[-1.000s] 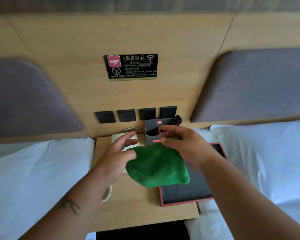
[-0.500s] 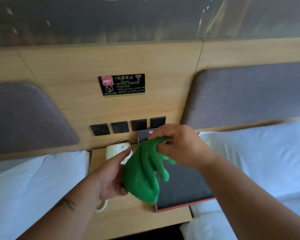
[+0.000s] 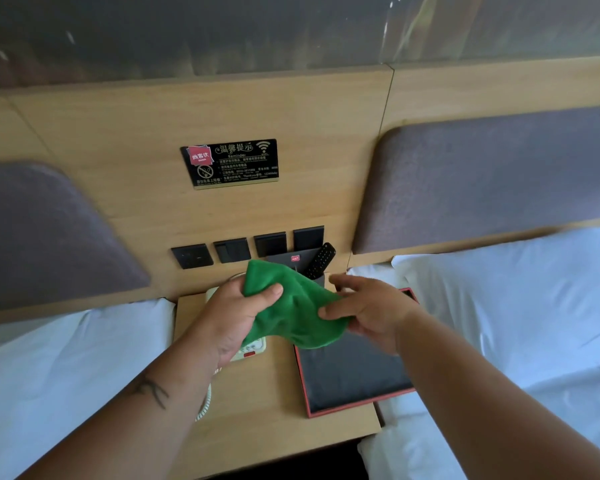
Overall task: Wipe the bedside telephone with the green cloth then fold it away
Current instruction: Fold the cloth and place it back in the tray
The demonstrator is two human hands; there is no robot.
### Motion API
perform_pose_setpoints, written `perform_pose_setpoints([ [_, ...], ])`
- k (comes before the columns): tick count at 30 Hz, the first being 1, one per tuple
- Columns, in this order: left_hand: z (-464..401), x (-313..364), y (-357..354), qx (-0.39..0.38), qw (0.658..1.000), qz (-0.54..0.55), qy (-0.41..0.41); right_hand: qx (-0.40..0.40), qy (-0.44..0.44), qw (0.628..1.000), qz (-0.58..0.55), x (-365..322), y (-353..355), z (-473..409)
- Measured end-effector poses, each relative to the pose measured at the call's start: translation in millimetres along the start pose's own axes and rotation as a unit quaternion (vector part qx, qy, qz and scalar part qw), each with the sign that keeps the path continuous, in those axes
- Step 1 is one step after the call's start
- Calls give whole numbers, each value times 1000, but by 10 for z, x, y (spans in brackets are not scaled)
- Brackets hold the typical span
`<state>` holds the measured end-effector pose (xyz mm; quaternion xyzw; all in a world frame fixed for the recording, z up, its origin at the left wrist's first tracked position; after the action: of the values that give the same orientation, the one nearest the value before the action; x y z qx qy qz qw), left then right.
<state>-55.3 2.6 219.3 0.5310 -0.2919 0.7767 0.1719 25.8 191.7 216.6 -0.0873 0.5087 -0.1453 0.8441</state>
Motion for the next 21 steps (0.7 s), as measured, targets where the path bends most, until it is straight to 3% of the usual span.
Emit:
perform_pose_setpoints([
  [3,-22,-23,-34,2,998,-53,-25,-10,-83,996,-20,188,69,-17],
  [6,-55,-125,-35,-4,998,-53,-24,-36,-139,987,66,394,119,-17],
  [10,-116,-253,44,-3,995,-99,-11,-12,14,997,75,418,245,-89],
  [12,-160,-323,120,15,990,-142,4,13,48,980,195,401,322,-102],
  [15,-188,-457,183,33,974,-225,17,121,56,867,480,345,403,-90],
  [17,-198,-550,183,49,950,-308,6,162,71,829,531,344,415,-87],
  [19,-220,-629,183,66,930,-361,-14,161,83,836,519,366,475,-106],
  [21,-250,-710,204,61,934,-350,-26,142,79,861,483,395,560,-121],
])
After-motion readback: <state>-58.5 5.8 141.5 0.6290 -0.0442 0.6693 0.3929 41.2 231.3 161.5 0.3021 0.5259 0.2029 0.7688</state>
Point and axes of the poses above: each hand's wrist, its own z-axis away from the middle knuckle, its own y-axis out of the back of the hand, x = y × z, the point moved 4 cm from there along -z, towards the middle knuckle, and after that the axes turned 9 degrees about -x, right-handed, at the moved point
